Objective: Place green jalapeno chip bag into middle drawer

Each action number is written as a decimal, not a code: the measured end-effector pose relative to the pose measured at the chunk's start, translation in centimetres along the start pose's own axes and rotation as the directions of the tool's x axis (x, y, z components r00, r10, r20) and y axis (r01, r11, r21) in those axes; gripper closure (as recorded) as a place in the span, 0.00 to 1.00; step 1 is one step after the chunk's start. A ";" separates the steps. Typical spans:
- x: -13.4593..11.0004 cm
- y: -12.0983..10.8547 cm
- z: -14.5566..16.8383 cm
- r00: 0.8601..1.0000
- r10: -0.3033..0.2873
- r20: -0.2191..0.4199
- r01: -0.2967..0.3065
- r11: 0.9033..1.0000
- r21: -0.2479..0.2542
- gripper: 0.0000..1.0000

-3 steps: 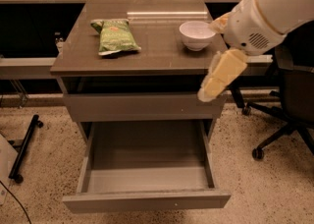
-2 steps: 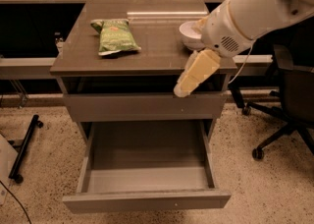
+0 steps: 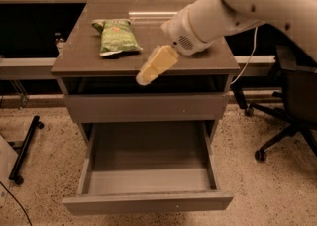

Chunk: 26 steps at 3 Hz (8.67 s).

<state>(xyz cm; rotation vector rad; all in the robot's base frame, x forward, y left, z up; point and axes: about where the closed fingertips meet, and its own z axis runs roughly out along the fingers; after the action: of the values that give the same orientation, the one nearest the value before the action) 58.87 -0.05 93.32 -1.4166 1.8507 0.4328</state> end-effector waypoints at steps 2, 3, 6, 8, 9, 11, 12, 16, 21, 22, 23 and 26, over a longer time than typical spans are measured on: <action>-2.1 -1.3 4.5 0.998 0.021 0.054 -0.019 0.999 -0.046 0.00; -2.8 -2.1 5.9 0.995 0.047 0.088 -0.048 0.999 0.010 0.00; -6.2 -8.4 11.7 0.959 0.098 0.264 -0.136 0.982 0.129 0.00; -6.5 -12.3 17.2 0.943 0.152 0.296 -0.188 0.977 0.100 0.00; -6.5 -13.4 19.0 0.939 0.174 0.296 -0.207 0.975 0.085 0.00; -6.1 -15.0 22.5 0.933 0.225 0.281 -0.248 0.968 0.049 0.18; -5.9 -15.1 23.2 0.930 0.238 0.278 -0.260 0.965 0.044 0.41; -6.0 -3.6 11.0 0.906 0.139 0.400 -0.177 0.982 0.060 1.00; 8.6 17.1 14.2 0.801 0.418 0.429 -0.375 0.908 -0.185 1.00; 10.7 16.5 15.8 0.802 0.445 0.398 -0.406 0.896 -0.181 1.00; 14.1 15.4 17.7 0.802 0.471 0.366 -0.450 0.881 -0.149 1.00; 27.2 10.8 22.4 0.745 0.615 0.257 -0.635 0.772 -0.008 0.84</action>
Offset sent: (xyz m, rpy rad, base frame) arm 0.0272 0.0353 -0.0101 0.0574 0.0225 0.0245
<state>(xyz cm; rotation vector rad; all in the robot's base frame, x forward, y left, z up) 54.01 -0.04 56.81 -0.6019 2.0713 0.8158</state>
